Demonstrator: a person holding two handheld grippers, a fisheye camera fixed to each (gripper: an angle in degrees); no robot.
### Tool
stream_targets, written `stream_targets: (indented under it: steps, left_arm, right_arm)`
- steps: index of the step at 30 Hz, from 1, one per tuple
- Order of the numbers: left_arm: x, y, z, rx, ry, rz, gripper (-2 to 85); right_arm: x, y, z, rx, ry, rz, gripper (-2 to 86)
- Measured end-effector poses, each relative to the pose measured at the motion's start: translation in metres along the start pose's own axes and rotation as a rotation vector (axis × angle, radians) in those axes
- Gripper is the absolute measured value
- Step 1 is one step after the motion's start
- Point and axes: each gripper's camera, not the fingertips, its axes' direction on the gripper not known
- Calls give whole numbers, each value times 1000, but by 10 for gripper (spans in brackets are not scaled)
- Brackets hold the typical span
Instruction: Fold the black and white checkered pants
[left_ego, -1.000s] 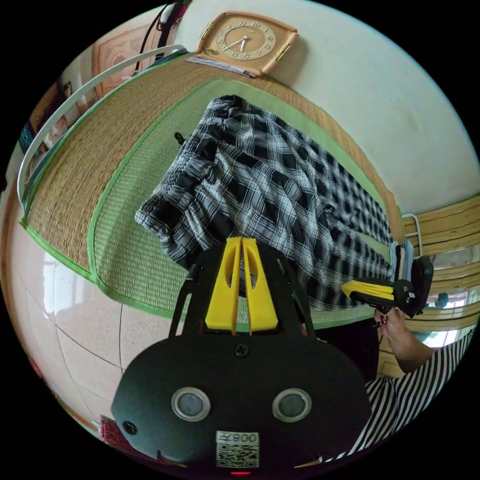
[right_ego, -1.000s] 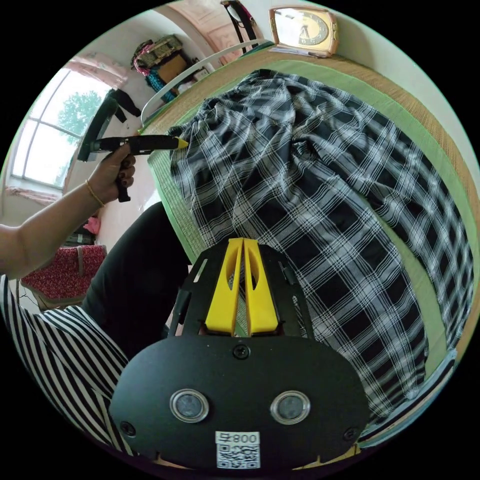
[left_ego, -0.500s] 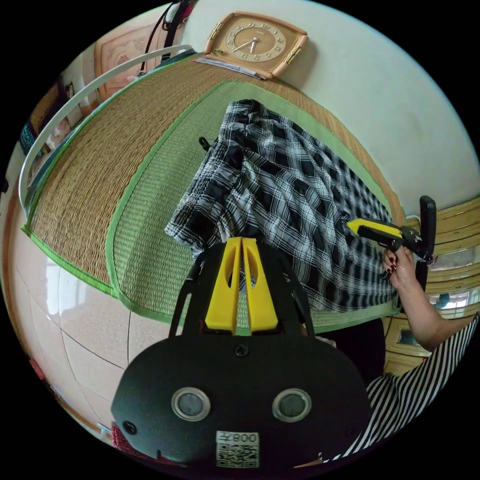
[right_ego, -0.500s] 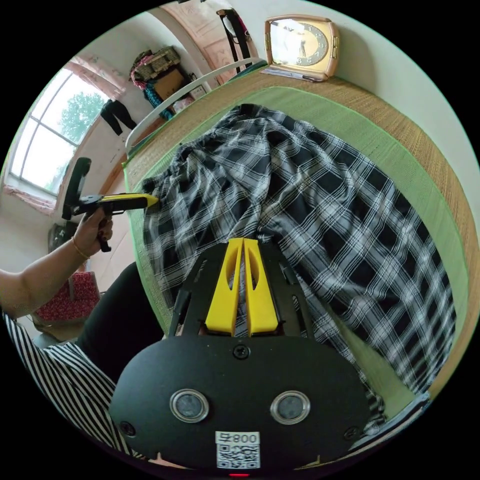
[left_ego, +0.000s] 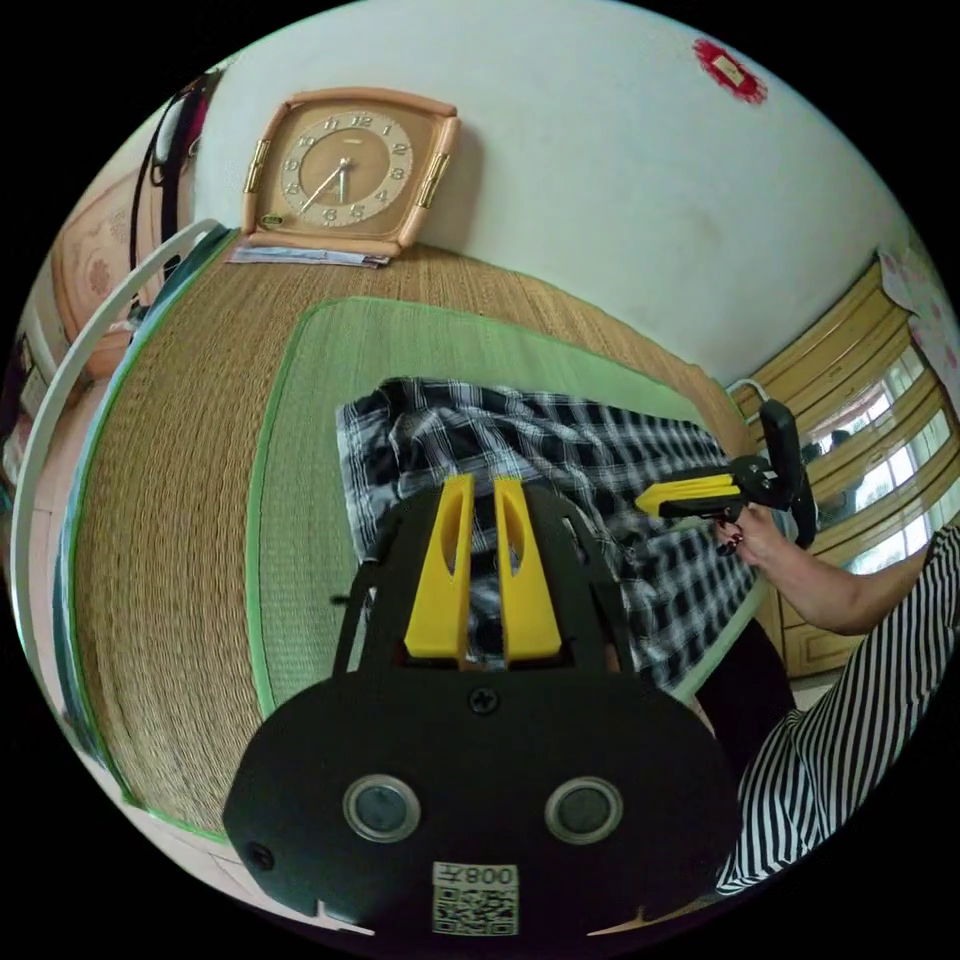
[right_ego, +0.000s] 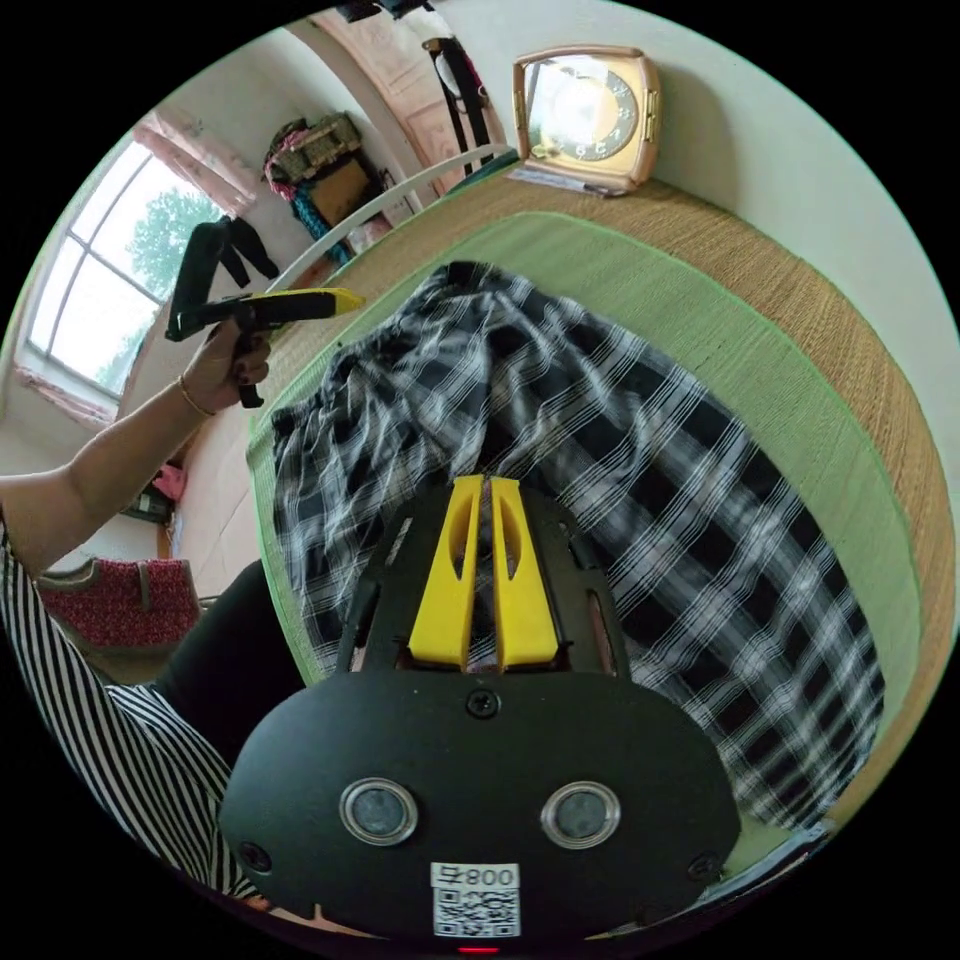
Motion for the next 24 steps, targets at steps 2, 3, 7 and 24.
stream_targets:
  steps: [2, 3, 7, 24]
  left_arm:
    - [-7, -26, 3, -51, -27, 17, 46]
    - [-12, -41, 5, -90, -55, 25, 53]
    - [-32, -84, 7, -190, -42, -21, 78]
    - [13, -209, 21, -430, -211, 178, 72]
  right_arm:
    - [7, -21, -6, 3, 34, 4, 30]
    - [11, -35, -9, 4, 67, 2, 36]
    - [24, -76, -16, -11, 145, 2, 68]
    - [11, -201, 8, -261, 307, -145, 85]
